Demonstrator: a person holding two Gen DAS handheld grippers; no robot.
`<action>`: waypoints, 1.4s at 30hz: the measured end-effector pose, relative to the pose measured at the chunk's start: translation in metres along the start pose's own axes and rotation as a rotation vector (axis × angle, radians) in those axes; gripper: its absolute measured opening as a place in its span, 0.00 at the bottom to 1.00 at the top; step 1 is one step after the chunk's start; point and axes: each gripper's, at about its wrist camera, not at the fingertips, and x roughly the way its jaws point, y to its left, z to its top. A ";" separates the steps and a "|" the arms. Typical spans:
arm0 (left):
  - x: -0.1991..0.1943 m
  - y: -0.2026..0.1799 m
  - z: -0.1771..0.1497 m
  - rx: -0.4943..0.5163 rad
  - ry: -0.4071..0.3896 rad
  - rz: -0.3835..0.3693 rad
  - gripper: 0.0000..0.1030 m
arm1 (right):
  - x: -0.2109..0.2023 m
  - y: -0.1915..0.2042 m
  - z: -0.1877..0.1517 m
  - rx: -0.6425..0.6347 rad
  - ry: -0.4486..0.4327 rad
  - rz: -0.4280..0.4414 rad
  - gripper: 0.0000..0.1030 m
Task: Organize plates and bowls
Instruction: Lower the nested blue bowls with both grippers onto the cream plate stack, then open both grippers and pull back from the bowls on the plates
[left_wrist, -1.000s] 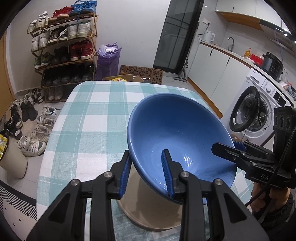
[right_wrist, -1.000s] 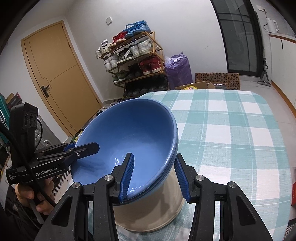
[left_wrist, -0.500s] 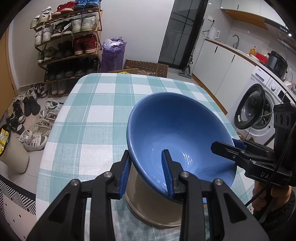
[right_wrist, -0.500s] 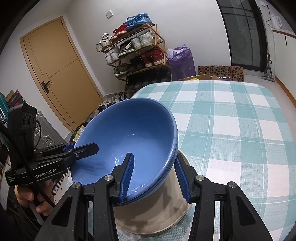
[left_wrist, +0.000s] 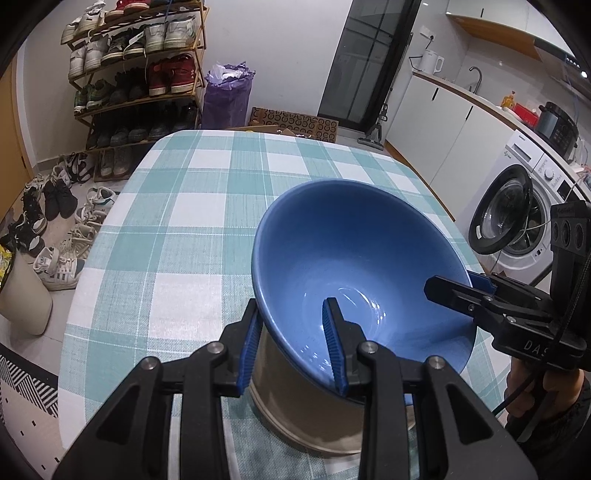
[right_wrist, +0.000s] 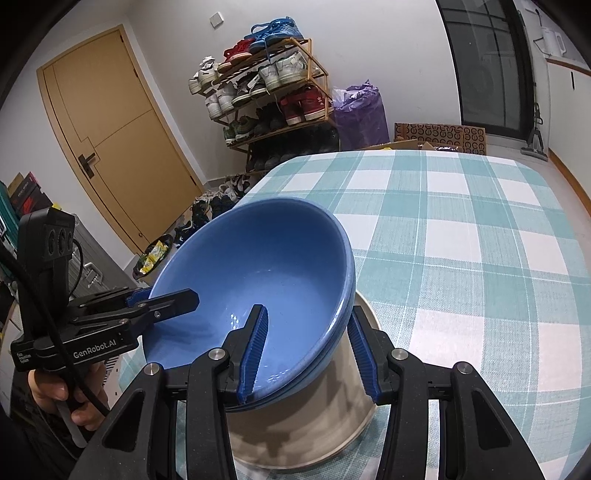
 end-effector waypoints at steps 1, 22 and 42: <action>0.001 0.000 0.001 0.002 -0.002 0.000 0.31 | 0.000 0.000 0.000 0.000 -0.001 -0.001 0.45; 0.009 0.000 0.006 0.013 -0.003 0.010 0.32 | 0.006 0.000 0.004 -0.024 -0.010 -0.029 0.45; -0.019 0.002 -0.007 0.086 -0.133 0.083 0.88 | -0.019 -0.007 -0.006 -0.100 -0.082 -0.039 0.92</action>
